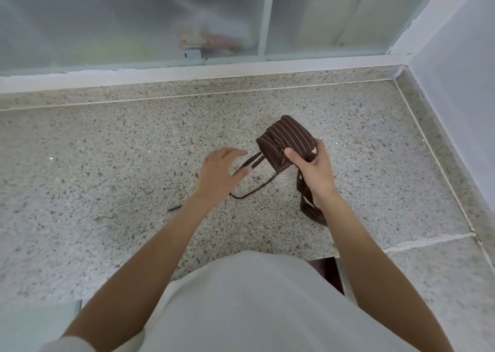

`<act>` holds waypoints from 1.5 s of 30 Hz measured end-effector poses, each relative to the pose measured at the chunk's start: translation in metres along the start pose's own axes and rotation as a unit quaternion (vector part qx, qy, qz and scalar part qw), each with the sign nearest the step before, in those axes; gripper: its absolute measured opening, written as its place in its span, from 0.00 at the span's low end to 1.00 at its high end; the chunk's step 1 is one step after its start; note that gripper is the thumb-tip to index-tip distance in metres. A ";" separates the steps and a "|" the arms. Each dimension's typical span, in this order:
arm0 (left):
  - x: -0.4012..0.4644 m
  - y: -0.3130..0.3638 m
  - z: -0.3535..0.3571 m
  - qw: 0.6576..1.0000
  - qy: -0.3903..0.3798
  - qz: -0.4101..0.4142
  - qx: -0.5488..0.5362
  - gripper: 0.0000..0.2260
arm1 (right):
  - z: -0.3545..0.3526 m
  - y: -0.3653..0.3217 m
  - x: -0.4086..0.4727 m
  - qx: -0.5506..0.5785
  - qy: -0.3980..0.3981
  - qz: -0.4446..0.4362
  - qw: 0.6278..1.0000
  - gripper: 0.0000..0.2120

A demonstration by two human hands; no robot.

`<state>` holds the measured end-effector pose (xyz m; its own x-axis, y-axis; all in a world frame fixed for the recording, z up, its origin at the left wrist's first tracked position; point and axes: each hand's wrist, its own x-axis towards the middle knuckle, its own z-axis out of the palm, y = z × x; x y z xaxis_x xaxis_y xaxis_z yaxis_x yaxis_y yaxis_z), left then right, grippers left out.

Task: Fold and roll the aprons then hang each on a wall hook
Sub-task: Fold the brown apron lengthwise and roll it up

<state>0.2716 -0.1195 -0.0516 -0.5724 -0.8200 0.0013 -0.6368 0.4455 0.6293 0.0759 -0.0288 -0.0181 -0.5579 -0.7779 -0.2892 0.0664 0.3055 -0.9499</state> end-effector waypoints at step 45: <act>-0.022 0.022 0.002 0.929 -0.198 -0.023 -0.313 0.12 | -0.007 -0.011 -0.012 0.119 -0.144 -0.064 0.980 0.19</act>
<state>0.2692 -0.0910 -0.0399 -0.7764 -0.5806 -0.2451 -0.3118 0.0158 0.9500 0.0762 -0.0186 -0.0028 -0.3196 -0.9349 -0.1544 0.2220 0.0845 -0.9714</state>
